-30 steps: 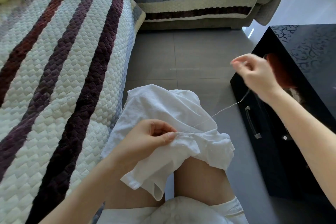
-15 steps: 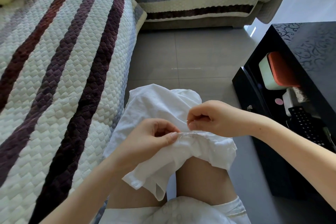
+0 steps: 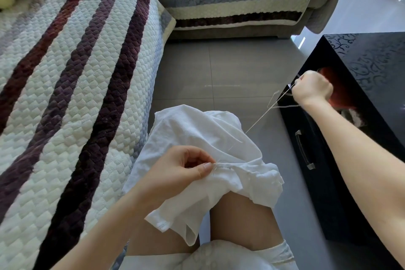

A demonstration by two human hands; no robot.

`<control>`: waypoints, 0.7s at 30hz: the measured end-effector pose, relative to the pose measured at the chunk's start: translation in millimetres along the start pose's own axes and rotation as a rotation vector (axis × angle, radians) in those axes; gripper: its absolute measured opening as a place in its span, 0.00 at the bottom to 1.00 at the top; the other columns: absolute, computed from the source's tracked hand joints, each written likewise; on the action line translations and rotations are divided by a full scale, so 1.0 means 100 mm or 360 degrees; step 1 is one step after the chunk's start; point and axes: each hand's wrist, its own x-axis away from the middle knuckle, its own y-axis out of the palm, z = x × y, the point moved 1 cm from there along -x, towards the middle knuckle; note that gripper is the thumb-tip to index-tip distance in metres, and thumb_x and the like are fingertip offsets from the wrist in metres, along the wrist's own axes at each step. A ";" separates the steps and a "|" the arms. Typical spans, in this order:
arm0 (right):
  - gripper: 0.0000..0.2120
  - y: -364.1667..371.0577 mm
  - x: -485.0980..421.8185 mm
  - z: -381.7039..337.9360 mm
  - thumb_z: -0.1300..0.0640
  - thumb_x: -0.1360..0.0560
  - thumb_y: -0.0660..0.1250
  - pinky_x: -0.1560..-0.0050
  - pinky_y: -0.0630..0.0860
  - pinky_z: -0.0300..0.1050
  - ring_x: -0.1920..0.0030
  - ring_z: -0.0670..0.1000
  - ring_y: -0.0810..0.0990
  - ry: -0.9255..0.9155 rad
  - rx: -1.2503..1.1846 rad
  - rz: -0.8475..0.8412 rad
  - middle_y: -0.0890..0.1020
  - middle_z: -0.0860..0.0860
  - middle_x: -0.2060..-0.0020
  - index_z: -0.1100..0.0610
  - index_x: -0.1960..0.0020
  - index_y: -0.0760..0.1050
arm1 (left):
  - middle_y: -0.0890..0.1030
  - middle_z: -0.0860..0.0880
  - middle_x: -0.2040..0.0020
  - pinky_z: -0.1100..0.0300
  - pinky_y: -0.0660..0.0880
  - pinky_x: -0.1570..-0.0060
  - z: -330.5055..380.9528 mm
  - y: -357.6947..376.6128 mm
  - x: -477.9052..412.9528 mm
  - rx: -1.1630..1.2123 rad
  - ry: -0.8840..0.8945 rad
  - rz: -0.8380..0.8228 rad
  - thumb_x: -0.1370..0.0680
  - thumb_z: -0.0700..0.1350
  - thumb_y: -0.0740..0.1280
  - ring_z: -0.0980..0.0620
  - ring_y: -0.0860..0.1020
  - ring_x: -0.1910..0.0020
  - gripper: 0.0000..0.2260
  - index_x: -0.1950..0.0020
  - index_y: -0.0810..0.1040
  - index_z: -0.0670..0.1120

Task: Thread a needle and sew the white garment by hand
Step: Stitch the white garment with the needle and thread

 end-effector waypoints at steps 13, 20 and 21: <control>0.04 -0.31 1.60 -0.44 0.53 0.25 0.69 0.67 0.68 0.43 0.71 0.49 0.66 -0.1460 -0.0556 -0.1437 0.70 0.47 0.75 0.50 0.52 0.83 | 0.82 0.52 0.64 0.68 0.73 0.60 0.04 0.00 -0.03 -0.0020 0.0063 -0.0054 0.23 0.35 0.67 0.59 0.78 0.62 0.08 0.59 0.82 0.45; 0.02 -0.80 1.48 -0.53 0.58 0.36 0.75 0.65 0.70 0.40 0.68 0.50 0.75 -0.1216 -0.1624 -0.1413 0.81 0.52 0.70 0.54 0.65 0.83 | 0.82 0.53 0.64 0.70 0.73 0.61 0.01 0.00 -0.02 -0.0042 0.0024 -0.0004 0.24 0.36 0.67 0.59 0.77 0.63 0.07 0.59 0.82 0.45; 0.03 -0.91 1.47 -0.55 0.55 0.37 0.76 0.67 0.66 0.35 0.70 0.47 0.72 -0.1182 -0.1797 -0.1392 0.80 0.48 0.72 0.54 0.66 0.83 | 0.82 0.54 0.65 0.70 0.72 0.61 0.00 0.01 -0.02 -0.0053 0.0014 0.0002 0.24 0.36 0.67 0.60 0.77 0.63 0.08 0.59 0.82 0.46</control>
